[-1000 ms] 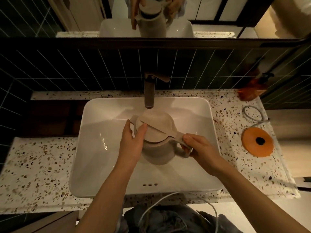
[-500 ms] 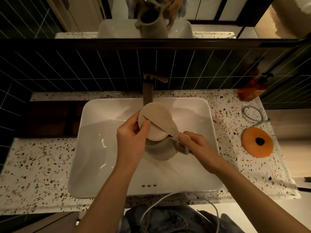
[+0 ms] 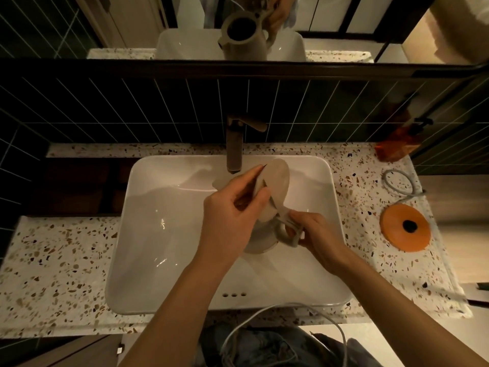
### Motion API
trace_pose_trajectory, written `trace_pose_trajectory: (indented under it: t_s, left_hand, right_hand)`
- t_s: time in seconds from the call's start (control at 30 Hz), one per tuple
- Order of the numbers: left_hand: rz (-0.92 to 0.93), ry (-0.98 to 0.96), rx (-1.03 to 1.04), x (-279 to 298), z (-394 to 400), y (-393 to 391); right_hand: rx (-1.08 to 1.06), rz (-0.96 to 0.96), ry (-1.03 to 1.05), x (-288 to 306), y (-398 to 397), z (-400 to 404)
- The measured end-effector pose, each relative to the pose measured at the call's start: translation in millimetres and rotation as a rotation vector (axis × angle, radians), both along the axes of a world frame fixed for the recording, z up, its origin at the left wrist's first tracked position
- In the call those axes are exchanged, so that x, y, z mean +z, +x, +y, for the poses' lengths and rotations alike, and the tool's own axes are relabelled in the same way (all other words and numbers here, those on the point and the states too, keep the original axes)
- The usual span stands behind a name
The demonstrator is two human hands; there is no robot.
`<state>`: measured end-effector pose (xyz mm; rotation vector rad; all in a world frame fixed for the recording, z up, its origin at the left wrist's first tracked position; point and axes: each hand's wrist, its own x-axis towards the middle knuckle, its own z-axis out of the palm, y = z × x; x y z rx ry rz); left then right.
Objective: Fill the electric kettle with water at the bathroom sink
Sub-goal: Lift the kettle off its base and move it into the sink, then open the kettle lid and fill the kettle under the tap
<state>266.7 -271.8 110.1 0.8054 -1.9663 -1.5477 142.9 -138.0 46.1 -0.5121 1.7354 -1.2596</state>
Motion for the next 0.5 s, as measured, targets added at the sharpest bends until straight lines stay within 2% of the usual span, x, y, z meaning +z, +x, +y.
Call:
trace_pose_trajectory:
  t_s: [0.1, 0.2, 0.3, 0.4, 0.5]
  left_hand:
    - [0.008, 0.015, -0.054, -4, -10, -1]
    - [-0.062, 0.063, 0.161, -22, -27, -1]
    - [-0.221, 0.324, 0.225, -51, -40, 3]
    - [-0.219, 0.685, 0.183, -76, -46, 6]
    - [-0.205, 0.742, 0.105, -86, -49, 5]
  right_hand:
    - [-0.106, -0.095, -0.021, -2, -7, -1]
    - [-0.124, -0.135, -0.041, -3, -16, -2]
    - [-0.081, -0.143, -0.038, -5, -23, -3]
    - [-0.04, -0.158, -0.013, -8, -26, -7]
    - [-0.014, -0.203, 0.036, -15, -30, -12]
